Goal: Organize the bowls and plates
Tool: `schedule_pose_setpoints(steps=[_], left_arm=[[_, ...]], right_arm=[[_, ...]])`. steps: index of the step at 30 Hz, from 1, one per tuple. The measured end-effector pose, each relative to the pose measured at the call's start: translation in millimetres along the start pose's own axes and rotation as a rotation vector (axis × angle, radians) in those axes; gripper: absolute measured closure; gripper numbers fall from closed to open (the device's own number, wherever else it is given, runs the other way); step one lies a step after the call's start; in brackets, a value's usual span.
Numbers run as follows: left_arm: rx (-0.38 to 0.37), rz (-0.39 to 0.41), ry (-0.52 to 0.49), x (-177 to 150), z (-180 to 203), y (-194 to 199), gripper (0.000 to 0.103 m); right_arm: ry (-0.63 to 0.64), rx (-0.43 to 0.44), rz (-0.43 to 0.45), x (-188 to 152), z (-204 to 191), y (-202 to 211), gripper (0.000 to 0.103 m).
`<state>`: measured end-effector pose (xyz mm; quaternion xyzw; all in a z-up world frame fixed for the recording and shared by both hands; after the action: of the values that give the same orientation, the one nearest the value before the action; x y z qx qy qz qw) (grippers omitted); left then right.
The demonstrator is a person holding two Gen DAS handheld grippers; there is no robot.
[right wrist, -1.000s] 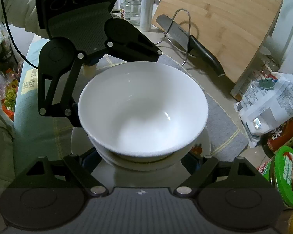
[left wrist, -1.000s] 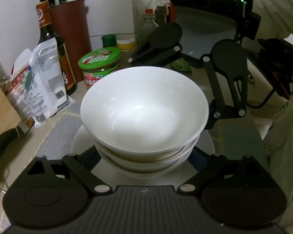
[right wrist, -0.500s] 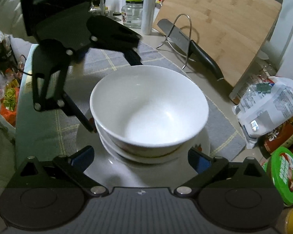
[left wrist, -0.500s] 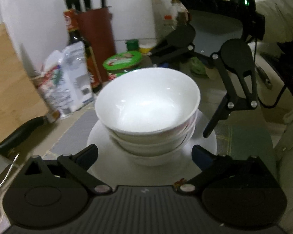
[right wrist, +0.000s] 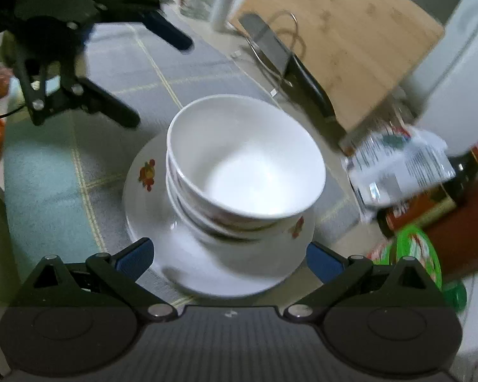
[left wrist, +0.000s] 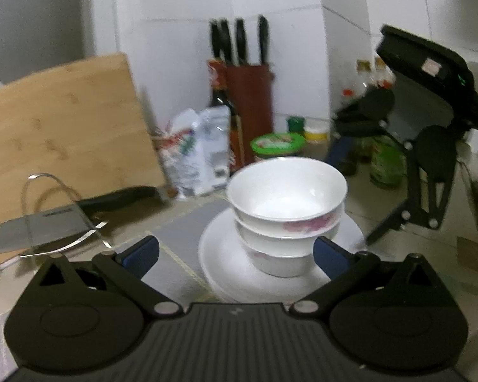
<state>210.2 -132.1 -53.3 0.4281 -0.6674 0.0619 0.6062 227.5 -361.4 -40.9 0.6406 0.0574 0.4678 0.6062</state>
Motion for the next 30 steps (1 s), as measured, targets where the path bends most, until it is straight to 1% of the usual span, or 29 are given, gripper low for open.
schedule_pose_setpoints(steps=[1, 3, 5, 7, 8, 10, 12, 14, 17, 19, 21, 23, 25, 30], left_arm=[[0.010, 0.009, 0.011, -2, -1, 4, 0.001], [0.005, 0.023, 0.030, -7, -4, 11, 0.001], [0.013, -0.001, 0.047, -11, -4, 14, 0.001], [0.007, -0.063, 0.045, -16, -4, 12, 0.001], [0.013, -0.077, 0.045, -18, -3, 13, 0.001], [0.031, -0.090, 0.047, -22, 0, 20, 0.001], [0.029, -0.082, 0.058, -23, 3, 31, 0.001], [0.016, -0.090, 0.078, -24, 4, 38, 0.001], [0.021, -0.118, 0.108, -21, 8, 49, 0.001], [0.055, -0.125, 0.137, -19, 10, 59, 0.001], [0.084, -0.136, 0.169, -14, 10, 68, 0.001], [0.108, -0.161, 0.197, -9, 8, 75, 0.001], [0.117, -0.181, 0.215, -4, 7, 81, 0.001], [0.132, -0.175, 0.243, 4, 4, 96, 0.001]], right_arm=[[-0.026, -0.025, -0.009, 1, -4, 1, 0.000], [-0.083, -0.057, -0.032, 4, -11, 0, 0.000], [-0.152, -0.129, -0.021, 6, -20, 2, 0.000], [-0.241, -0.164, -0.005, 7, -29, 3, 0.000], [-0.307, -0.181, 0.003, 6, -35, 4, 0.000], [-0.414, -0.254, 0.055, 2, -46, 8, 0.000], [-0.566, -0.296, 0.091, -4, -55, 11, 0.000], [-0.735, -0.346, 0.133, -12, -64, 17, 0.000], [-0.956, -0.381, 0.183, -22, -82, 30, 0.000], [-1.051, -0.416, 0.195, -22, -94, 40, 0.000], [-1.124, -0.434, 0.178, -20, -103, 46, 0.000], [-1.160, -0.454, 0.174, -17, -113, 54, 0.000], [-1.165, -0.479, 0.190, -14, -126, 65, 0.000], [-1.159, -0.505, 0.232, -6, -139, 84, 0.000]])
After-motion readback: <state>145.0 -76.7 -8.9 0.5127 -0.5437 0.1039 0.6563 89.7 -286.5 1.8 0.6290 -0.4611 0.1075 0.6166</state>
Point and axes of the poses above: each gripper's, at about its wrist camera, not at the fingertips, and y roughly against the way its jaws point, z to its right, x to its top, the point moved 2 cm from there along -y, roughly the way its jaws point, and after that the axes turned 10 degrees about -y, right-handed, at the moved point
